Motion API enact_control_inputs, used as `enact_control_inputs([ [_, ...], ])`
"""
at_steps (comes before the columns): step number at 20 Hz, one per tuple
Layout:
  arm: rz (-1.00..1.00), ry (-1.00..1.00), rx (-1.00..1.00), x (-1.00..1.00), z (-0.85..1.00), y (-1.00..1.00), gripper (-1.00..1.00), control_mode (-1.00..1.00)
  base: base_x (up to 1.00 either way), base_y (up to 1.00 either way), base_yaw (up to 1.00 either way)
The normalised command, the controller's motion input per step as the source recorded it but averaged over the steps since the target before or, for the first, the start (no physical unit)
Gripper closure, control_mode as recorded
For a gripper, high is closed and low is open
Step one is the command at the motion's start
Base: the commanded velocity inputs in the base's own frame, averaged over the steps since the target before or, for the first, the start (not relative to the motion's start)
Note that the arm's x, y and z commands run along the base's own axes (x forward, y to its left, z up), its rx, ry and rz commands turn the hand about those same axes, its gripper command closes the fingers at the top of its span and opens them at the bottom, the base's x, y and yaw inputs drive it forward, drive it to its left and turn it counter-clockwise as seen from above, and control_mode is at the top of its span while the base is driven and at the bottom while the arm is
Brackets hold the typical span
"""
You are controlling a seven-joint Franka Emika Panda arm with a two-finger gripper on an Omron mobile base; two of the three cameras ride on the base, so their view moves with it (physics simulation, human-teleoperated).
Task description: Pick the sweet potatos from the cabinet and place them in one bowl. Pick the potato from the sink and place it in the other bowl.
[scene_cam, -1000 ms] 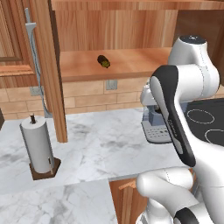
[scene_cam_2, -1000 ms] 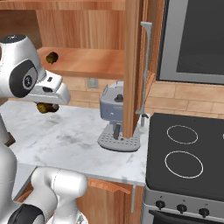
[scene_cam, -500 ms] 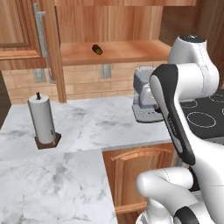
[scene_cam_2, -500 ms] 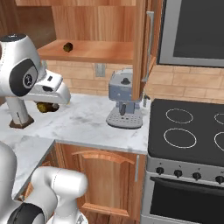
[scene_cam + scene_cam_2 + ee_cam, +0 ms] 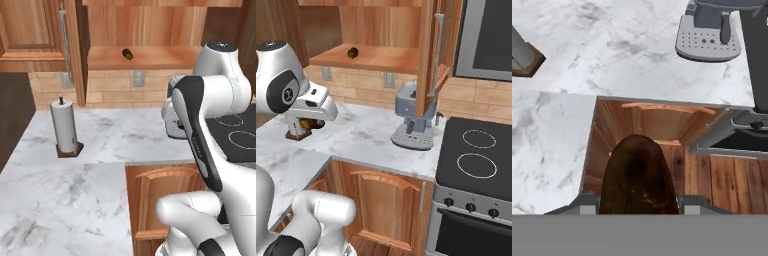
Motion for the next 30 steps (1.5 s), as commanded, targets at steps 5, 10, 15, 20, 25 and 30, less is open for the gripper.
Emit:
enact_control_inputs([
  [5,0.00,0.00,0.00,0.00,0.00,0.00,1.00,1.00,0.00,-0.10,0.74],
  [10,0.00,0.00,0.00,0.00,0.00,0.00,1.00,1.00,0.00,-0.18,0.75],
  [15,0.00,0.00,0.00,0.00,0.00,0.00,1.00,1.00,-0.61,-0.35,0.48],
  [20,0.00,0.00,0.00,0.00,0.00,0.00,1.00,1.00,-0.98,-0.31,0.16],
  [25,0.00,0.00,0.00,0.00,0.00,0.00,1.00,1.00,-0.80,-0.10,0.23],
  [30,0.00,0.00,0.00,0.00,0.00,0.00,1.00,1.00,-0.20,0.23,0.52],
])
